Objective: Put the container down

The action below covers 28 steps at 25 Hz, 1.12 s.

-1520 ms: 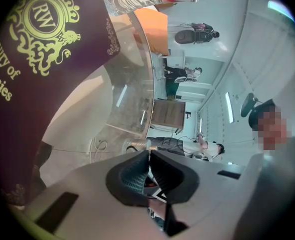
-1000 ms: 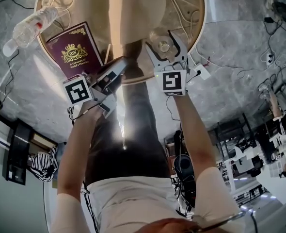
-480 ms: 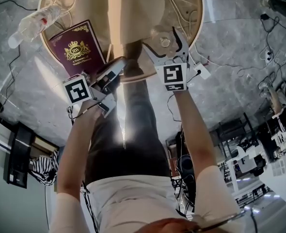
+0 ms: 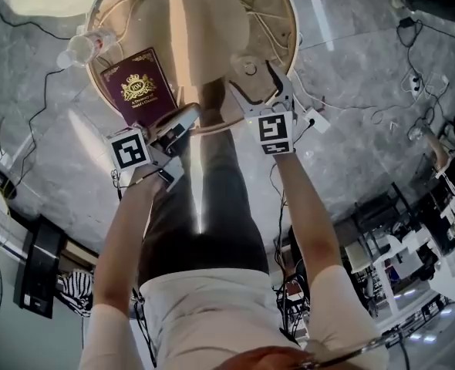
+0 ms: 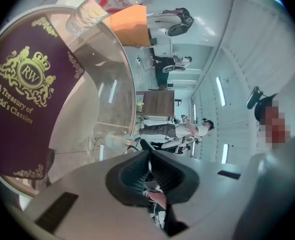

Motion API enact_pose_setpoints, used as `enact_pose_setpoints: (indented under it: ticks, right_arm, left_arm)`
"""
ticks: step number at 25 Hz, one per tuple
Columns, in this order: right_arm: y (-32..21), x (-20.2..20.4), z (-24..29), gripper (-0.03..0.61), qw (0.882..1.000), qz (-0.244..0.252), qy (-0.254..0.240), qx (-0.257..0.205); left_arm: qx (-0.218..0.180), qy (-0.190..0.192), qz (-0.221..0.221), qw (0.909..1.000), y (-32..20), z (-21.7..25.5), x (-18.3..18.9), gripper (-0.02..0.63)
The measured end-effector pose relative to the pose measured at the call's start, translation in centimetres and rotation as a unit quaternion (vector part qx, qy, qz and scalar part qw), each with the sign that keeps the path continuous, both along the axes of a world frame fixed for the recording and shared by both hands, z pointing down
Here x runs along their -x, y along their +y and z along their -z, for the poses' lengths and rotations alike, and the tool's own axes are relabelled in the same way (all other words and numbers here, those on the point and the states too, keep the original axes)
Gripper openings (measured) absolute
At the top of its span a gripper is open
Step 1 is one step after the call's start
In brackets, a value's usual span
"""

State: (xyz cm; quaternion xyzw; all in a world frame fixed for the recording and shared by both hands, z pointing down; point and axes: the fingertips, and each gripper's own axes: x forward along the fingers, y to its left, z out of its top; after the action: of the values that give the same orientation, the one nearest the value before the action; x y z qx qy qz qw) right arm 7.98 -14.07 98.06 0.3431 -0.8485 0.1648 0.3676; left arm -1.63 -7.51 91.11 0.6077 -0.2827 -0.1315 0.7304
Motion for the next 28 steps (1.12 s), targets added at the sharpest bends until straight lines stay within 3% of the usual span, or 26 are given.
enact_pose_setpoints:
  ticks: [7, 16, 20, 24, 28]
  right_arm:
    - [0.5, -0.4, 7.5, 0.319, 0.999, -0.041, -0.012, -0.015]
    - [3.8, 0.9, 19.0, 0.222, 0.997, -0.075, -0.02, -0.016]
    - [5.0, 1.4, 24.7, 0.188, 0.995, -0.092, -0.03, -0.024]
    - [5.9, 1.4, 29.7, 0.156, 0.993, -0.104, -0.037, -0.042]
    - [8.2, 1.9, 33.7, 0.145, 0.992, -0.107, -0.048, -0.05]
  left_arm:
    - [-0.039, -0.035, -0.04, 0.9978, 0.6, 6.2, 1.0, 0.02]
    - [-0.084, -0.037, -0.078, 0.9927, 2.8, 17.2, 1.5, 0.02]
    - [-0.095, -0.011, -0.102, 0.9902, 4.2, 22.6, 0.3, 0.02]
    - [-0.123, -0.015, -0.125, 0.9844, 5.2, 26.8, -0.3, 0.02]
    - [-0.138, -0.001, -0.12, 0.9831, 6.5, 30.7, -0.4, 0.02]
